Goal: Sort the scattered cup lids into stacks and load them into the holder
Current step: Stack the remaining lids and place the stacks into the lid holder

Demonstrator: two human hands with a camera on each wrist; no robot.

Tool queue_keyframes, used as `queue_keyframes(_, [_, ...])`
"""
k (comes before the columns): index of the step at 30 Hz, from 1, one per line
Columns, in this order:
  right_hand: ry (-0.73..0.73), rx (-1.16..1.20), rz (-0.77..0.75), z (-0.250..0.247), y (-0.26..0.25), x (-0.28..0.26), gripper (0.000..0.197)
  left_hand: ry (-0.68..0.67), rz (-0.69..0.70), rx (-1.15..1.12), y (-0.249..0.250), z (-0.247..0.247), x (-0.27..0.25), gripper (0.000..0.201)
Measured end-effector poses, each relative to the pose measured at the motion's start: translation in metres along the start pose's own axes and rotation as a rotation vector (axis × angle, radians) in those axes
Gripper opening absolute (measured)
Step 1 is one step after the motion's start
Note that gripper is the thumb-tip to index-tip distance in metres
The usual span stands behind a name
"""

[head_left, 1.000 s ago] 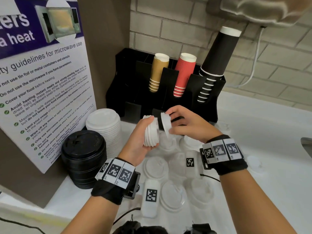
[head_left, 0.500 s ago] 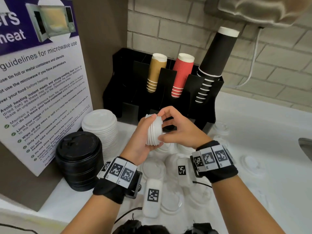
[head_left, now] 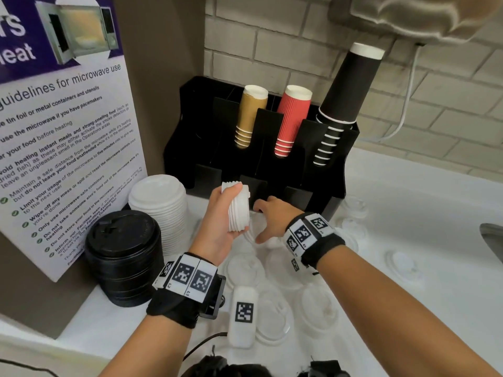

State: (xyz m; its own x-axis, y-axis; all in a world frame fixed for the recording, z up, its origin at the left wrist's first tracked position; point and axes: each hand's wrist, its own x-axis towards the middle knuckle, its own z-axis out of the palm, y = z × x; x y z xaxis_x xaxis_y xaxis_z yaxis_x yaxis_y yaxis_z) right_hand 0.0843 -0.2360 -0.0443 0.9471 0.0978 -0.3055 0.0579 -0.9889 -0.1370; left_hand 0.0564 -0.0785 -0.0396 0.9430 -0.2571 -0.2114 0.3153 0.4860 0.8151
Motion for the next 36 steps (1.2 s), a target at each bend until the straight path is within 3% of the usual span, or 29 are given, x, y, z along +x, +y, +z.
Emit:
queue_keyframes(6, [0.034,0.042,0.002,-0.010,0.002,-0.001,0.066,0.017,0.009,-0.004,0.000,-0.004,0.001,0.038])
queue_keyframes(8, [0.098,0.193,-0.002,-0.026,0.008,-0.009,0.060,0.019,0.003,-0.010,0.000,-0.004,0.002,0.035])
queue_keyframes(12, [0.205,0.760,-0.070,-0.046,0.014,-0.038,0.046,-0.002,-0.028,-0.002,0.001,-0.001,0.001,0.036])
queue_keyframes(17, [0.232,0.983,-0.274,-0.042,0.001,-0.067,0.050,-0.062,-0.032,0.050,0.003,0.004,-0.001,0.057])
queue_keyframes(21, [0.243,0.995,-0.343,-0.035,-0.008,-0.071,0.054,-0.116,-0.039,0.100,0.004,0.006,0.000,0.066])
queue_keyframes(31, [0.270,0.991,-0.322,-0.030,-0.015,-0.066,0.056,-0.127,-0.023,0.073,0.004,0.005,0.004,0.063])
queue_keyframes(34, [0.268,1.030,-0.333,-0.029,-0.013,-0.062,0.049,-0.113,-0.010,0.073,0.003,0.002,0.008,0.064])
queue_keyframes(36, [0.262,1.024,-0.234,-0.029,-0.009,-0.054,0.037,-0.088,0.006,0.057,0.003,-0.001,0.010,0.058])
